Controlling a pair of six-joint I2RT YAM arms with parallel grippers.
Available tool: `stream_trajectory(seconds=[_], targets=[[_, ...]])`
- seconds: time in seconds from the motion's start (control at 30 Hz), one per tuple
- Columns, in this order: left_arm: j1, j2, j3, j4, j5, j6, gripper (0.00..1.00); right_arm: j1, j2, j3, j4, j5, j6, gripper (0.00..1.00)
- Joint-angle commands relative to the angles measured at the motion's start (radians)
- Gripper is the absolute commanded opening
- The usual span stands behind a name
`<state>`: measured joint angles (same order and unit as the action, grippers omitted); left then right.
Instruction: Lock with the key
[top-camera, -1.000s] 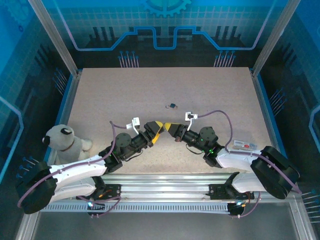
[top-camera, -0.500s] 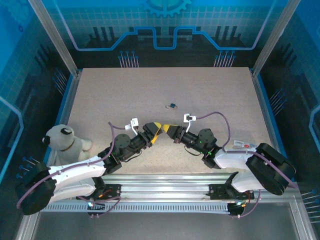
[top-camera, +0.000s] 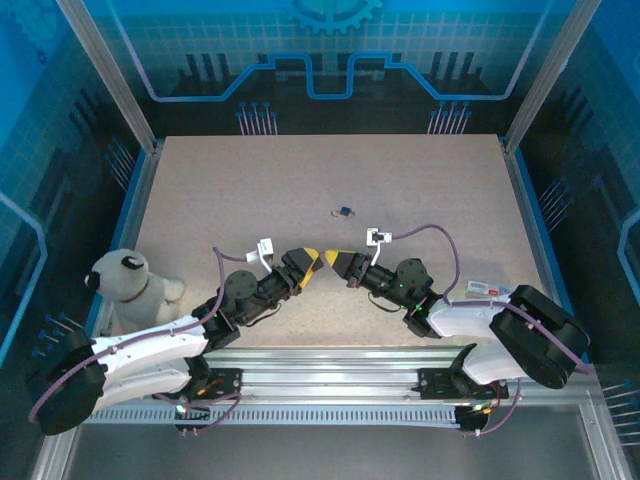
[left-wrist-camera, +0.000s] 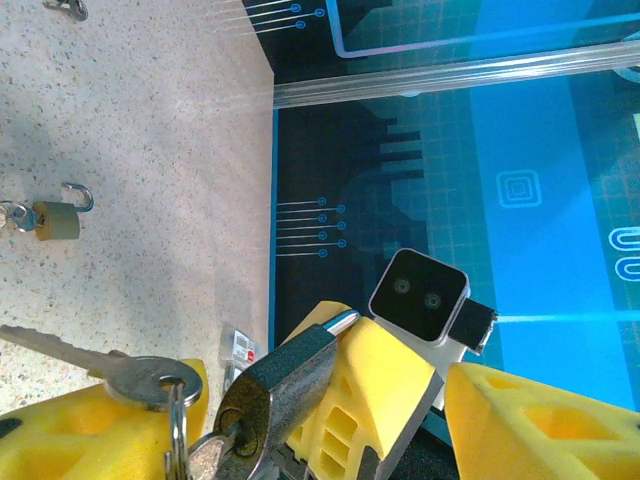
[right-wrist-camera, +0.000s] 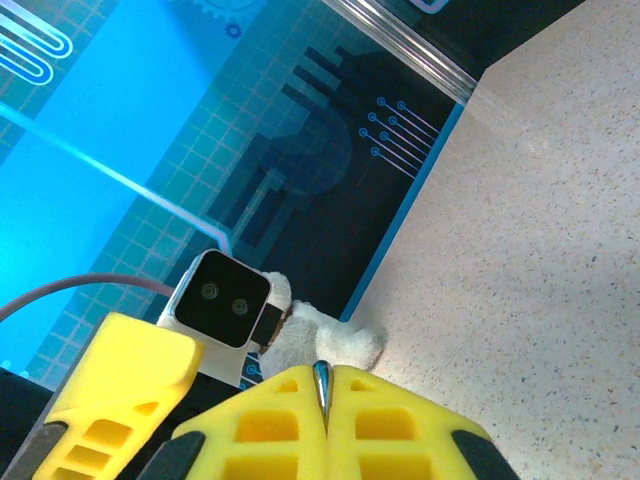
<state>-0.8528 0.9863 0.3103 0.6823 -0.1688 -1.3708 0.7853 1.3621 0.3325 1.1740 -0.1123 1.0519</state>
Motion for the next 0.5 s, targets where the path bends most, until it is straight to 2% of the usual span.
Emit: stream_trajectory(seconds=[0.0, 0.47], targets=[[0.004, -0.025, -0.007, 0.043, -0.022, 0.011, 0.62, 0.016, 0.015, 0.006, 0.020, -0.001, 0.003, 0.00], [0.006, -0.058, -0.021, 0.026, -0.034, 0.014, 0.50, 0.022, 0.047, 0.021, 0.042, -0.006, 0.044, 0.00]])
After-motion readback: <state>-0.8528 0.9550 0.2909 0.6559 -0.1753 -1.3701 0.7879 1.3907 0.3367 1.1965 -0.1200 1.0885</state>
